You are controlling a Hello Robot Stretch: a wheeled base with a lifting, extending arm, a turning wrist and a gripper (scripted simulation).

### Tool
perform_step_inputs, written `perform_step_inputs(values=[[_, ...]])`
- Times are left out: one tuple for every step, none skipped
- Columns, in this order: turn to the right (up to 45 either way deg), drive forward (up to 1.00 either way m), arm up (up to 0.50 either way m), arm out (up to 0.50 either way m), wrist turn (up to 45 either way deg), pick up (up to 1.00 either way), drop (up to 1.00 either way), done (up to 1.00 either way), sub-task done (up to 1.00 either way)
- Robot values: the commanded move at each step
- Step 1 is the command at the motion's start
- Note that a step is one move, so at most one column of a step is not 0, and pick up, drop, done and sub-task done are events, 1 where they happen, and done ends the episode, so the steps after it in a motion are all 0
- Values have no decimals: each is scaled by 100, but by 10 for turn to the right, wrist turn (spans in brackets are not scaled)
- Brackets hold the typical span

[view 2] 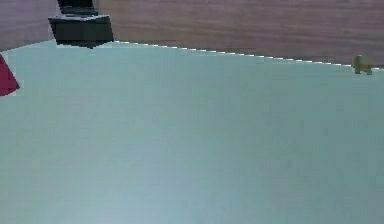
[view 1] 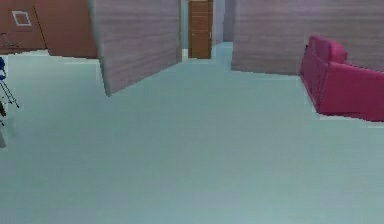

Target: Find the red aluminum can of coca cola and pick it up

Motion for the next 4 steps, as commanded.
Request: perform_step_inputs(values=[[0, 100, 0, 0, 0, 0, 0, 0, 0], [0, 100, 0, 0, 0, 0, 0, 0, 0], [0, 100, 0, 0, 0, 0, 0, 0, 0], [0, 100, 0, 0, 0, 0, 0, 0, 0]])
